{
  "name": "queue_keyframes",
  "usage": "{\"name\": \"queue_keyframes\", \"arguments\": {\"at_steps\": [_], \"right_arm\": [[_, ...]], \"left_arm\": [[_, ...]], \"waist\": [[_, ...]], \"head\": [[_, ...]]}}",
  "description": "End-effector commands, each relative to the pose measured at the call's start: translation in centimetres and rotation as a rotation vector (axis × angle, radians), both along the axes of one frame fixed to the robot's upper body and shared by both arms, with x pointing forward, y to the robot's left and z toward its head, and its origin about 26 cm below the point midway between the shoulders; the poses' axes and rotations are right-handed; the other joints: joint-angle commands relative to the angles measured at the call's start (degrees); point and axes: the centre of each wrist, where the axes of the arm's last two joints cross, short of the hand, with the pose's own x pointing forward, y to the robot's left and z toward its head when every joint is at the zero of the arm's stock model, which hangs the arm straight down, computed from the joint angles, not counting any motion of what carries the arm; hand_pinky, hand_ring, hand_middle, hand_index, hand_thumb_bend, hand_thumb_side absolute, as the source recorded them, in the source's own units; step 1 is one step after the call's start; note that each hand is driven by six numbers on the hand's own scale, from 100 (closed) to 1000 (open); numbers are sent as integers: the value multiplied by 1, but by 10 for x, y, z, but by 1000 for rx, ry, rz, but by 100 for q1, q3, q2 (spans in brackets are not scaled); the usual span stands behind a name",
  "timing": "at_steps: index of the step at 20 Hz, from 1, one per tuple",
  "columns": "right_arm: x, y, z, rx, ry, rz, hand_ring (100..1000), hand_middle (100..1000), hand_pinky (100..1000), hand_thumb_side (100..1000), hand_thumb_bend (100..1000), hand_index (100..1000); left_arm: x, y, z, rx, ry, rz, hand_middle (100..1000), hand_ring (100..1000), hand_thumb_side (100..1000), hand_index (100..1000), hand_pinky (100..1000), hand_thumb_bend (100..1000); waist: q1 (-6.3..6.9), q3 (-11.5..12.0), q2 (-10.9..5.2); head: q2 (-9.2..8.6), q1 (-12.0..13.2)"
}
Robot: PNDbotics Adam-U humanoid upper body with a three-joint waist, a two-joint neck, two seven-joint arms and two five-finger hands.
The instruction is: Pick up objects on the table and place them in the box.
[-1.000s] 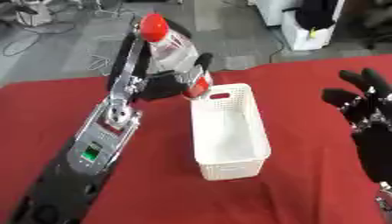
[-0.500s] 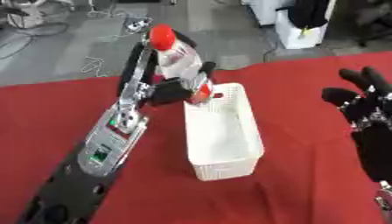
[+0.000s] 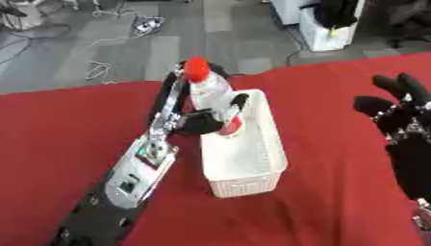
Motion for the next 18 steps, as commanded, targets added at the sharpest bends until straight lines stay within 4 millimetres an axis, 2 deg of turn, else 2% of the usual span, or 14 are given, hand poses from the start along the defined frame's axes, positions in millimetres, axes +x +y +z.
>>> {"name": "queue_keyframes", "arguments": {"at_steps": [1, 5, 7, 8, 9, 10, 11, 12, 13, 15, 18], "right_arm": [[-1, 1, 9, -7, -29, 7, 831, 922, 877, 879, 274, 1000], [-1, 1, 9, -8, -30, 8, 832, 922, 877, 884, 275, 1000], [-1, 1, 8, -7, -30, 9, 833, 922, 877, 884, 276, 1000], [-1, 1, 8, -8, -30, 9, 833, 922, 877, 884, 276, 1000], [-1, 2, 8, -8, -29, 9, 832, 922, 876, 884, 277, 1000], [-1, 2, 8, -8, -29, 9, 832, 922, 876, 885, 285, 1000], [-1, 1, 8, -8, -28, 9, 832, 922, 876, 887, 296, 1000], [-1, 1, 8, -8, -28, 9, 832, 922, 876, 889, 302, 1000], [-1, 2, 8, -8, -28, 9, 832, 922, 876, 891, 307, 1000], [-1, 2, 8, -7, -28, 9, 832, 922, 876, 893, 317, 1000], [-1, 2, 8, -7, -28, 9, 832, 922, 876, 896, 327, 1000]], "left_arm": [[-1, -4, 3, 24, -35, -20, 266, 776, 100, 144, 100, 100], [0, -8, -4, 61, -47, -32, 308, 835, 100, 177, 100, 100], [-1, -9, -6, 75, -56, -41, 348, 898, 100, 207, 100, 100], [-1, -10, -6, 81, -62, -48, 406, 965, 100, 268, 134, 100], [-2, -12, -7, 85, -69, -64, 504, 1000, 100, 381, 294, 100], [-2, -13, -7, 89, -79, -83, 587, 1000, 154, 472, 410, 100], [-3, -13, -7, 96, -95, -107, 706, 1000, 327, 584, 554, 185], [-4, -14, -7, 105, -111, -128, 815, 1000, 499, 692, 696, 329], [-4, -14, -7, 120, -130, -150, 887, 1000, 583, 770, 799, 421], [-4, -14, -7, 151, -160, -180, 1000, 1000, 674, 910, 983, 548], [-3, -12, -7, 185, -190, -191, 1000, 1000, 740, 1000, 1000, 668]], "waist": [[-33, -4, -71], [-35, -5, -60], [-34, -4, -56], [-33, -3, -55], [-33, -1, -54], [-33, 2, -54], [-33, 5, -55], [-32, 8, -55], [-32, 11, -56], [-33, 15, -56], [-40, 20, -53]], "head": [[-81, 41], [-95, 67], [-117, 91], [-128, 100], [-144, 112], [-159, 122], [-174, 128], [-186, 133], [-199, 137], [-215, 142], [-223, 154]]}}
